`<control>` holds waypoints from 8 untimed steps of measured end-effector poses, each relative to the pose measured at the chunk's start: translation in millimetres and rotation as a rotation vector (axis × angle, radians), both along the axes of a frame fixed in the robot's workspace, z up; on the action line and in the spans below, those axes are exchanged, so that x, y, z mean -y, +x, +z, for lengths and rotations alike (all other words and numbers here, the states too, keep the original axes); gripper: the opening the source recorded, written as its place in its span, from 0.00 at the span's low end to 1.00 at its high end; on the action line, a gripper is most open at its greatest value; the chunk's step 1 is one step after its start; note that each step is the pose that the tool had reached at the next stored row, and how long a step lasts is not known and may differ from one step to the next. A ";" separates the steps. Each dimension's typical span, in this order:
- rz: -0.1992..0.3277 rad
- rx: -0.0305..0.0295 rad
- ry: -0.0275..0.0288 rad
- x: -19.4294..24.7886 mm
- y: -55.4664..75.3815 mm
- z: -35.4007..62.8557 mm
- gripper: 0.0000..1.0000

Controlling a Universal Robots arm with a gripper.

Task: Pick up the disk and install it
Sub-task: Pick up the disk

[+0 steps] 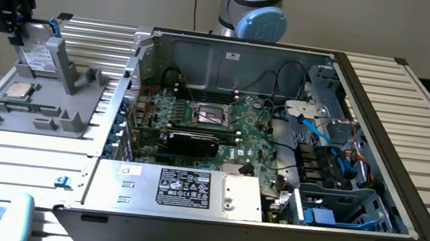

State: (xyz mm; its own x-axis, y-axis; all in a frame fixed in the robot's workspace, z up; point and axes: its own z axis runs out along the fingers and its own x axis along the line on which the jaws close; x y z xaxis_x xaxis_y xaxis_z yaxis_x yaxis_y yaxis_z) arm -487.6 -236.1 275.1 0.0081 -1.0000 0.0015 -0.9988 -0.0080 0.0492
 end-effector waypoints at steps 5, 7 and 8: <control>0.000 0.0016 0.0000 0.0 0.1 -0.6 0.65; 0.000 0.0022 0.0001 0.0 0.1 -0.7 0.63; 0.000 0.0024 0.0000 0.0 0.1 -0.7 0.50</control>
State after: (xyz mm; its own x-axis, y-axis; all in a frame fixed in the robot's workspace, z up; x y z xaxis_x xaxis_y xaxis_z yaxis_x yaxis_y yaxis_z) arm -487.5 -236.1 274.4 0.0081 -1.0000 0.0016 -0.9989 -0.0080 0.0469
